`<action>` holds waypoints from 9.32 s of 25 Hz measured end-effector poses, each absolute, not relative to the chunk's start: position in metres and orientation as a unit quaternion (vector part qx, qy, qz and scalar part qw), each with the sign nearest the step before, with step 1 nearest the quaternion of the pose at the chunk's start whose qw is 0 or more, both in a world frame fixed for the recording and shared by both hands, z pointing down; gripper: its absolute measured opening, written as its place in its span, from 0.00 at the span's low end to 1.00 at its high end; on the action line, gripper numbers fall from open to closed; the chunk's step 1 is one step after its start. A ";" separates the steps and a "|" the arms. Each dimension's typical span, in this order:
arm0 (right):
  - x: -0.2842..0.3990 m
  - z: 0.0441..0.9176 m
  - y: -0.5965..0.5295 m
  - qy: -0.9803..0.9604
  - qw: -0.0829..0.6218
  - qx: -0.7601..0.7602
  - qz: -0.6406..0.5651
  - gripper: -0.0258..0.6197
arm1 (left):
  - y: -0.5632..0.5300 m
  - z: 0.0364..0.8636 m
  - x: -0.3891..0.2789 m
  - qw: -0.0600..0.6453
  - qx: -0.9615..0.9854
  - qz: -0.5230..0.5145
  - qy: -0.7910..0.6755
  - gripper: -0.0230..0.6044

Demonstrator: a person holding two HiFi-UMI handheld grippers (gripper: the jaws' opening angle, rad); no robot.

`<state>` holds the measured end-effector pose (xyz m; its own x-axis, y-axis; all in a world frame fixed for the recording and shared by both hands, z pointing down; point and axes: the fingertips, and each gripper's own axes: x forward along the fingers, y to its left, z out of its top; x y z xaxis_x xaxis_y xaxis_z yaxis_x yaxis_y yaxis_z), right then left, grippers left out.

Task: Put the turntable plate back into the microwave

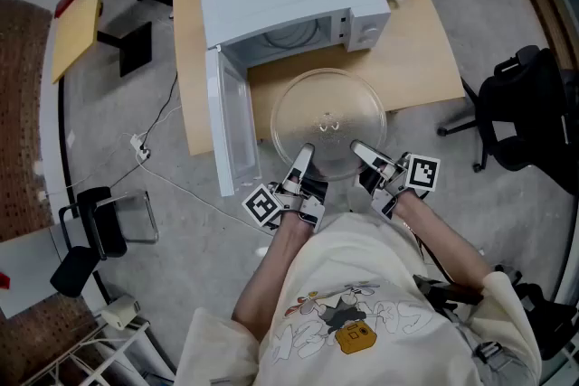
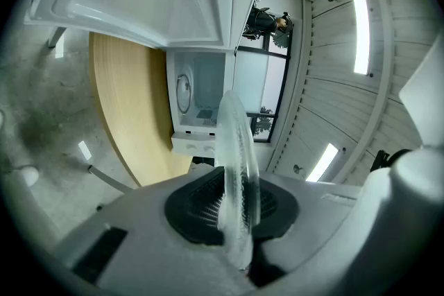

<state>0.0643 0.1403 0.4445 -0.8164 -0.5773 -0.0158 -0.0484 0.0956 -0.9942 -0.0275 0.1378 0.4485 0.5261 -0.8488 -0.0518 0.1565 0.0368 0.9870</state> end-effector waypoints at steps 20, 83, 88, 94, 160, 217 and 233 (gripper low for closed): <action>0.071 0.441 0.139 0.704 0.220 -0.204 -0.644 0.13 | 0.142 0.445 -0.024 0.646 0.585 -0.384 -0.305 0.09; -0.016 0.548 -0.083 0.655 0.184 -0.171 -0.713 0.20 | -0.114 0.563 -0.097 0.605 0.502 -0.434 -0.440 0.09; -0.028 0.564 -0.099 0.657 0.183 -0.204 -0.702 0.19 | -0.122 0.574 -0.101 0.613 0.494 -0.435 -0.438 0.09; -0.030 0.576 -0.109 0.637 0.199 -0.224 -0.710 0.14 | -0.135 0.579 -0.102 0.611 0.504 -0.431 -0.432 0.09; -0.027 0.603 -0.175 0.613 0.197 -0.313 -0.698 0.10 | -0.164 0.602 -0.091 0.637 0.530 -0.364 -0.425 0.16; -0.029 0.615 -0.180 0.623 0.139 -0.344 -0.688 0.05 | -0.120 0.590 -0.074 0.633 0.560 -0.356 -0.398 0.05; 0.018 0.500 -0.098 0.822 -0.060 -0.292 -0.485 0.07 | -0.081 0.489 -0.050 0.392 0.764 -0.043 -0.511 0.04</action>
